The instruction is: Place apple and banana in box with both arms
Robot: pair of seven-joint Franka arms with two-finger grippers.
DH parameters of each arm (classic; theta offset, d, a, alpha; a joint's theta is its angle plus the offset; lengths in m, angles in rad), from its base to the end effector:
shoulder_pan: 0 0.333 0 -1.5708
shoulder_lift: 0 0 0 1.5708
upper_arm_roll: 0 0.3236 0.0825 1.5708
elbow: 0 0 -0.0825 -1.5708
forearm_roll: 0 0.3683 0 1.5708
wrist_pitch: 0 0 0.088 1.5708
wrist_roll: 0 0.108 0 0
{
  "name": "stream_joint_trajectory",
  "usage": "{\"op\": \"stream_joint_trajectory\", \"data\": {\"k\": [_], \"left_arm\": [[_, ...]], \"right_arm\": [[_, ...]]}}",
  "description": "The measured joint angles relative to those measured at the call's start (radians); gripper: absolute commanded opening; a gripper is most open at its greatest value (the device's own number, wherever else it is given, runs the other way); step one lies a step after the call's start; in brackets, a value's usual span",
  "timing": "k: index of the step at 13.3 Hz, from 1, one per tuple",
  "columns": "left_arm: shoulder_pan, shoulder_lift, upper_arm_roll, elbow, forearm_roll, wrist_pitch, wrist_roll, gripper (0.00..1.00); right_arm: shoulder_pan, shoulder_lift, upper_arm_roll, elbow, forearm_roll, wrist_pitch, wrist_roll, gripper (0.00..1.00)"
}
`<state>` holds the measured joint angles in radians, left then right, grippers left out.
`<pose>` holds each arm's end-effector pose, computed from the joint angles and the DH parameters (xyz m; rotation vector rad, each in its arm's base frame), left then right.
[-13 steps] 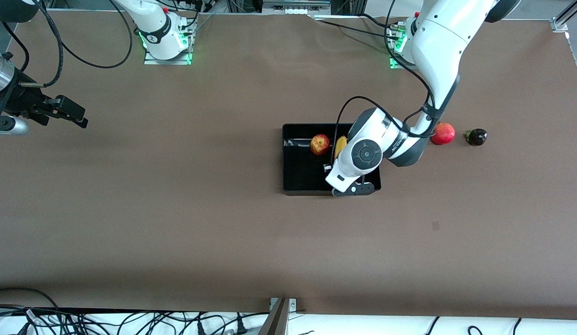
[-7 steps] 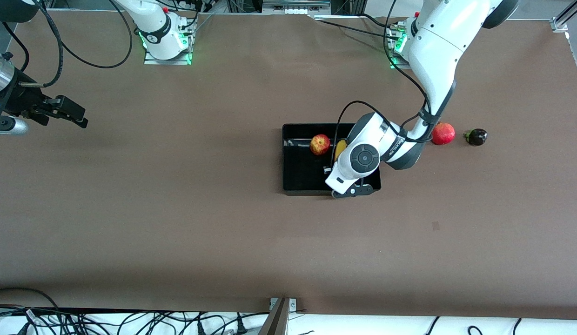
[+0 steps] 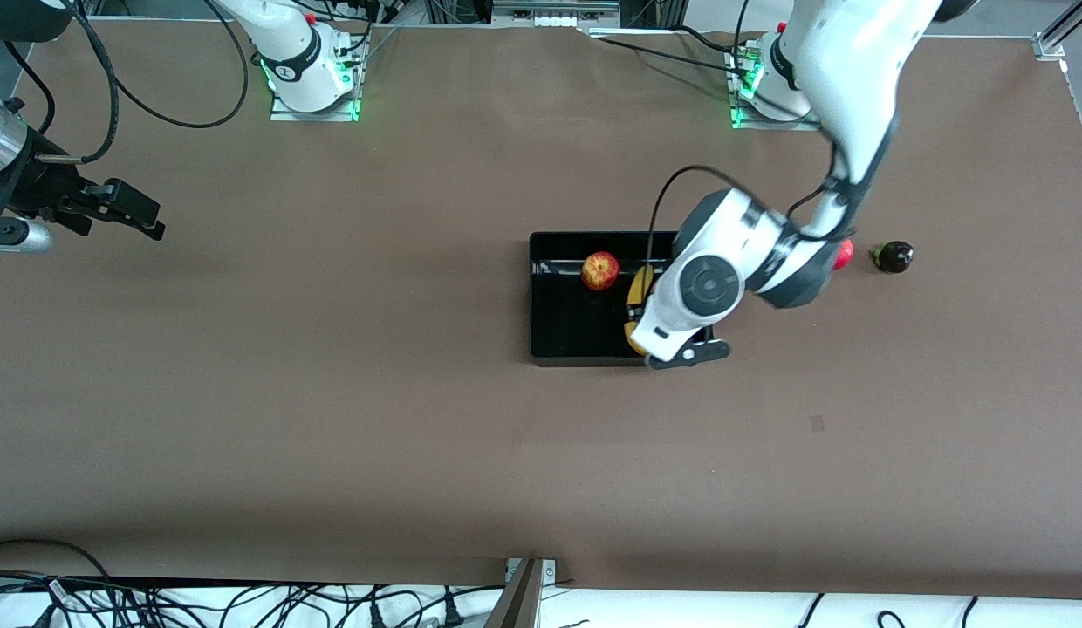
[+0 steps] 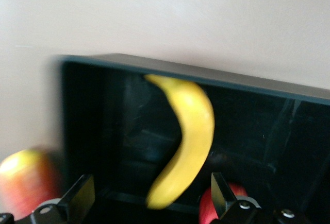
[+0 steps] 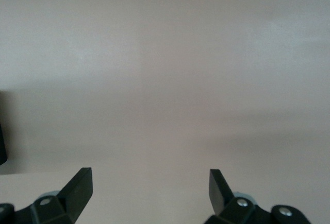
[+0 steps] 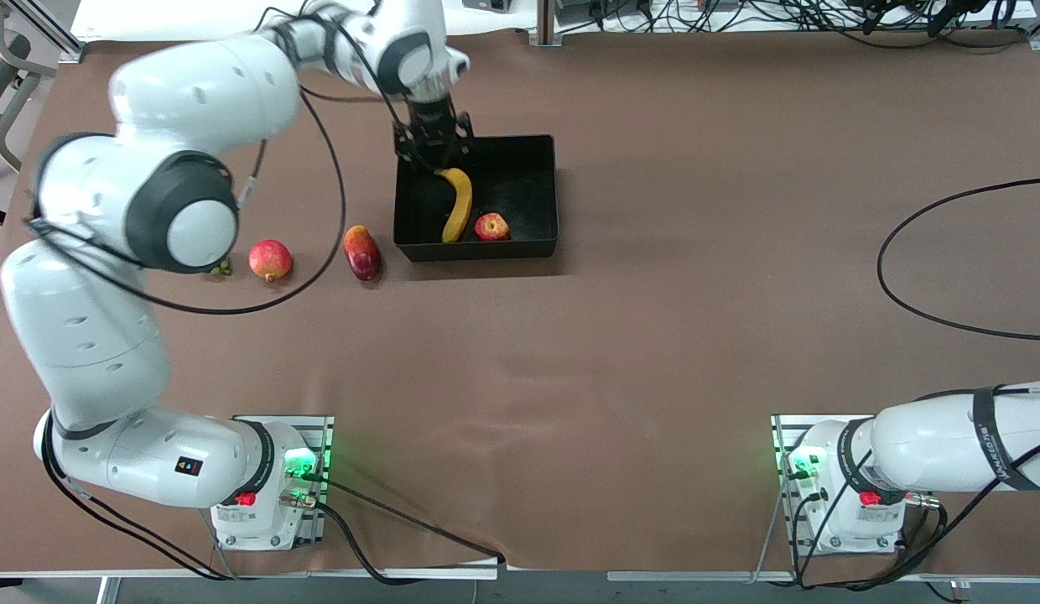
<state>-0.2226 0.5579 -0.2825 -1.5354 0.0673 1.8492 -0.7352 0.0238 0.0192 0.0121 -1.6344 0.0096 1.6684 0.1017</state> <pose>0.5938 -0.2905 0.3367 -3.0450 -0.3495 0.3581 0.5518 0.0207 0.6000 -3.1290 0.1043 -0.0221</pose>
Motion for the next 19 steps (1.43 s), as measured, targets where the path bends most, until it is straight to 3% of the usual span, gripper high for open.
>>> {"op": "stream_joint_trajectory", "data": {"k": [4, 6, 8, 12, 19], "left_arm": [[0.168, -0.293, 0.003, 0.045, -0.007, -0.303, 0.155, 1.00], [0.236, -0.387, 0.038, 0.051, -0.015, -0.356, 0.314, 1.00], [0.253, -0.451, 0.122, 0.052, -0.027, -0.360, 0.449, 1.00], [0.285, -0.503, 0.200, 0.051, -0.030, -0.360, 0.663, 1.00], [0.306, -0.520, 0.194, 0.051, -0.031, -0.359, 0.719, 1.00]], "right_arm": [[0.000, 0.001, 0.000, 0.001, 0.000, 0.000, 0.000, 1.00], [0.000, 0.001, 0.000, 0.001, 0.000, 0.000, 0.000, 1.00], [0.000, 0.001, 0.000, 0.001, 0.000, 0.000, 0.000, 1.00], [0.000, 0.001, 0.000, 0.001, 0.000, 0.000, 0.000, 1.00], [0.000, 0.001, 0.000, 0.001, 0.000, 0.000, 0.000, 1.00]]}}
